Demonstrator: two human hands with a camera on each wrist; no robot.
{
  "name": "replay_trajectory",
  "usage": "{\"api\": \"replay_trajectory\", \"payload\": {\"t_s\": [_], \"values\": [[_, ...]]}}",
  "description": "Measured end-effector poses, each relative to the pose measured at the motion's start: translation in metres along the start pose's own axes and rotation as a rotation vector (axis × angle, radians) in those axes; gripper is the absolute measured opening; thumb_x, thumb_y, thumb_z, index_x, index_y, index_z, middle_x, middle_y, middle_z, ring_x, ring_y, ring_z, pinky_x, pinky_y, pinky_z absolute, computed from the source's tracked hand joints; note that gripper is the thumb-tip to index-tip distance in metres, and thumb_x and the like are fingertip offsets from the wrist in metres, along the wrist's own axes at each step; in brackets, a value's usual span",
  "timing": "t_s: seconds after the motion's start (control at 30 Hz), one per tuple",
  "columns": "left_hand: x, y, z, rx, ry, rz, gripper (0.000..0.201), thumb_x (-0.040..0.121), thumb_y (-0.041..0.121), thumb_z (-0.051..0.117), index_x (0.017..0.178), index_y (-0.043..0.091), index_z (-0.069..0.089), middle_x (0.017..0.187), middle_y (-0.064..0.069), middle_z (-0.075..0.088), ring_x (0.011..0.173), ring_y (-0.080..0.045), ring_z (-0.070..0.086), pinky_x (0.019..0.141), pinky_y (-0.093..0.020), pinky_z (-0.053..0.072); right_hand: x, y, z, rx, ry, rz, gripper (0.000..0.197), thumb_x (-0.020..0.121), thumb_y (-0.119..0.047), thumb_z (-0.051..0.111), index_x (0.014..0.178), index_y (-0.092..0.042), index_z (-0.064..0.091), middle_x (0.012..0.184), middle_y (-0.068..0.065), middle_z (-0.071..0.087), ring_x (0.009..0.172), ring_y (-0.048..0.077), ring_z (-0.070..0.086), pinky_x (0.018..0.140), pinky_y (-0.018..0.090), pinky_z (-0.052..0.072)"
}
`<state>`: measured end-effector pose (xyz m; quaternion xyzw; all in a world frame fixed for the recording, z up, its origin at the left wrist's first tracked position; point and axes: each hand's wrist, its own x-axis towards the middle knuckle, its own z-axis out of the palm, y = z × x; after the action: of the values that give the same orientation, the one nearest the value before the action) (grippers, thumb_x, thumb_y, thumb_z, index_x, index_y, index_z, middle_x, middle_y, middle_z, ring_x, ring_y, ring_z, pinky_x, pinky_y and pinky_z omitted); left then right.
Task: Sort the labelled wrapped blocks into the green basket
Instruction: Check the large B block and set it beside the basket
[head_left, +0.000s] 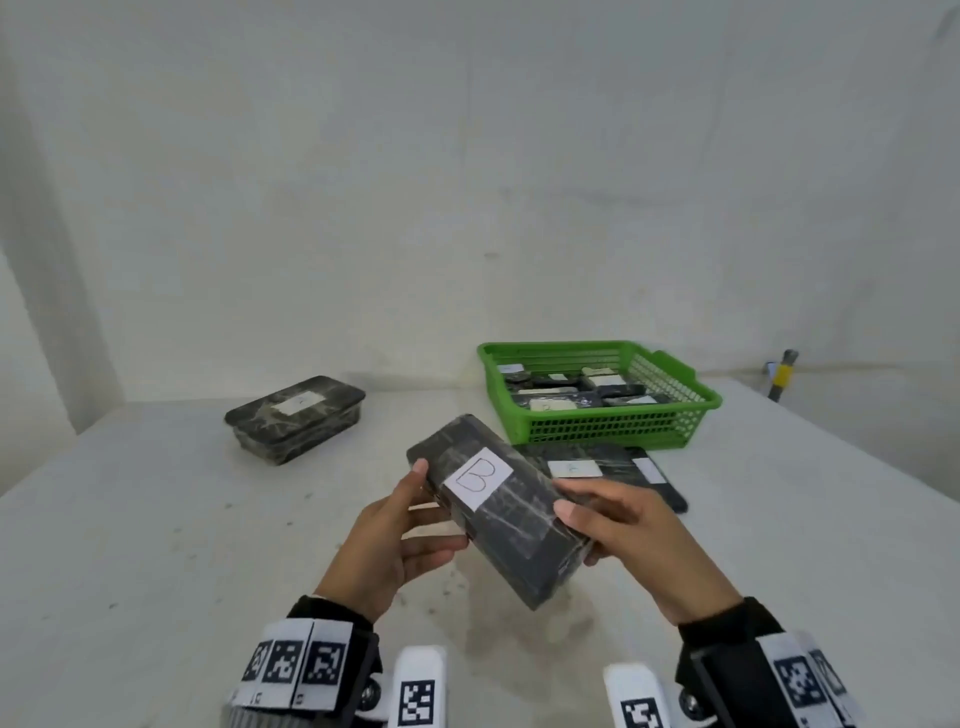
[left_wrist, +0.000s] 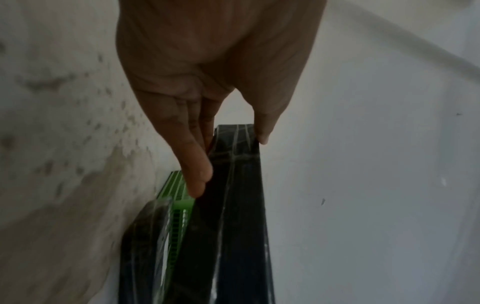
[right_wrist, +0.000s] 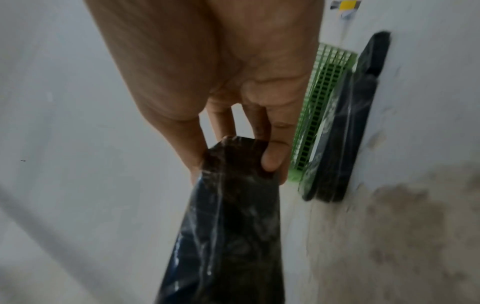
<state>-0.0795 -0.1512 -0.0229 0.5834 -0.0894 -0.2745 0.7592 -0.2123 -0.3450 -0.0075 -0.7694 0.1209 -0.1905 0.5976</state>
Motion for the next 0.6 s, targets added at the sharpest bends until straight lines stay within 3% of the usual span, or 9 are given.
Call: {"api": "replay_trajectory", "payload": {"t_s": [0.17, 0.23, 0.3, 0.37, 0.6], "values": [[0.017, -0.028, 0.049, -0.131, 0.016, -0.111, 0.038, 0.095, 0.04, 0.056, 0.103, 0.004, 0.062, 0.096, -0.013, 0.069, 0.07, -0.026, 0.071, 0.046, -0.023, 0.054, -0.007, 0.012, -0.063, 0.052, 0.212, 0.105, 0.022, 0.086, -0.016, 0.072, 0.107, -0.013, 0.075, 0.09, 0.01, 0.076, 0.063, 0.011, 0.063, 0.056, 0.024, 0.05], [0.023, -0.038, 0.063, -0.195, 0.034, -0.141, 0.029, 0.096, 0.033, 0.057, 0.1, 0.004, 0.061, 0.091, -0.012, 0.065, 0.07, -0.025, 0.068, 0.044, -0.021, 0.053, -0.003, 0.015, -0.091, 0.004, 0.319, 0.122, 0.02, 0.086, -0.015, 0.072, 0.105, -0.01, 0.075, 0.082, 0.008, 0.076, 0.058, 0.009, 0.063, 0.053, 0.023, 0.05], [0.027, -0.045, 0.074, -0.225, 0.032, -0.167, 0.023, 0.097, 0.029, 0.057, 0.094, 0.006, 0.06, 0.086, -0.011, 0.064, 0.059, -0.02, 0.069, 0.043, -0.02, 0.053, -0.001, 0.02, -0.12, -0.068, 0.408, 0.138, 0.018, 0.087, -0.015, 0.072, 0.103, -0.009, 0.075, 0.076, 0.005, 0.074, 0.056, 0.009, 0.062, 0.053, 0.023, 0.05], [0.03, -0.05, 0.079, -0.24, 0.022, -0.188, 0.022, 0.097, 0.026, 0.057, 0.09, 0.006, 0.06, 0.084, -0.011, 0.063, 0.05, -0.016, 0.068, 0.042, -0.019, 0.053, -0.001, 0.025, -0.147, -0.108, 0.478, 0.156, 0.017, 0.087, -0.015, 0.072, 0.103, -0.008, 0.074, 0.079, 0.005, 0.073, 0.062, 0.013, 0.063, 0.056, 0.025, 0.05], [0.038, -0.056, 0.077, -0.255, 0.052, -0.221, 0.021, 0.098, 0.023, 0.054, 0.089, 0.006, 0.059, 0.083, -0.01, 0.061, 0.046, -0.013, 0.067, 0.042, -0.019, 0.053, 0.017, 0.05, -0.202, -0.118, 0.545, 0.266, 0.019, 0.09, -0.013, 0.068, 0.105, -0.003, 0.071, 0.097, 0.016, 0.068, 0.073, 0.02, 0.061, 0.06, 0.029, 0.05]]}}
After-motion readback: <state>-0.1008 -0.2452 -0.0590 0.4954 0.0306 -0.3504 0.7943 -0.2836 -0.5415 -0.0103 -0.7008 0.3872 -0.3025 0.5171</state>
